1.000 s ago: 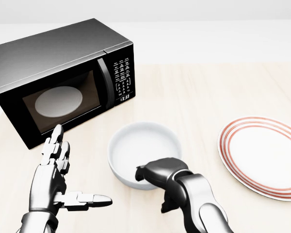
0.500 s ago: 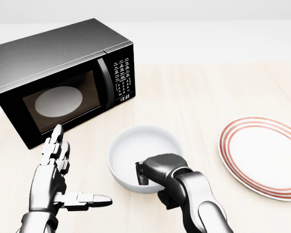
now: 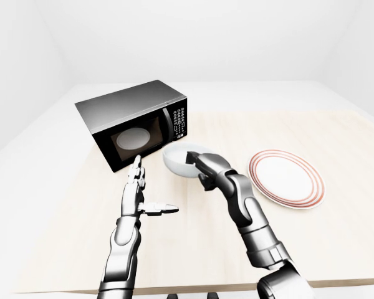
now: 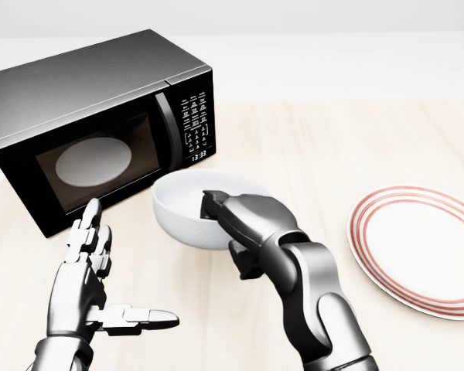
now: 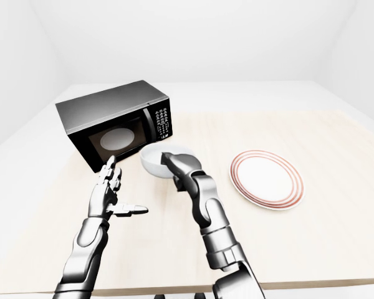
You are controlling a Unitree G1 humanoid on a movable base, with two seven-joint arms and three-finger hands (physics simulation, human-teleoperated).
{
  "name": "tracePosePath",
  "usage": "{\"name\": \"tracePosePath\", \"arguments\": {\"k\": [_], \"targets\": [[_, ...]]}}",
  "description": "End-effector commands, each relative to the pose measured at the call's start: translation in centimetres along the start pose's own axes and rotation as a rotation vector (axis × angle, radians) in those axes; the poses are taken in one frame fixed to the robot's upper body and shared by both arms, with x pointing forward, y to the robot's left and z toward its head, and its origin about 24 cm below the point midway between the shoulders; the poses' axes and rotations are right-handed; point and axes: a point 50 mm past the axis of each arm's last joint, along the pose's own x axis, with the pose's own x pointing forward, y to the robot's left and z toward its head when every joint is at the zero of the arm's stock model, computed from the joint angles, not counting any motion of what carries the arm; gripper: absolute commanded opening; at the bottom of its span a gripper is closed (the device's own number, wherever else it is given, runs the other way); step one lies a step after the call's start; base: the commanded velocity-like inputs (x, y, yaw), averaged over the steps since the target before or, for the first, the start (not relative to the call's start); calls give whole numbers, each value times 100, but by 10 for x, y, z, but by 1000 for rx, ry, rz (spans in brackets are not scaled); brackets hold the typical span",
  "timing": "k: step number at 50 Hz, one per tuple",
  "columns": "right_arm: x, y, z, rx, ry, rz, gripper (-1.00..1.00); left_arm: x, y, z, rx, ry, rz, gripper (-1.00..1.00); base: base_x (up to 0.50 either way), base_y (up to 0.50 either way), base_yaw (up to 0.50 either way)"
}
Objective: Pick up the white bowl and put it on the plate.
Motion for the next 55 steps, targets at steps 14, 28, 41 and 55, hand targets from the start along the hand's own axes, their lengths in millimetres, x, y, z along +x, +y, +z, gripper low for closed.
{"name": "tracePosePath", "arguments": {"k": [14,28,41,55], "targets": [[-5,-35,10,-113,-1,-264,-100,-1,0,1,2,-3,-2,100,0,0,0],[-13,-35,13,-263,22,-287,-100,-1,0,1,2,-3,-2,100,0,0,0],[-16,-41,-1,-341,76,-298,-100,-1,0,0,0,0,-1,100,0,0,0],[-15,-58,-19,-331,125,-328,-100,1,0,0,-4,6,3,100,0,0,0]]}}
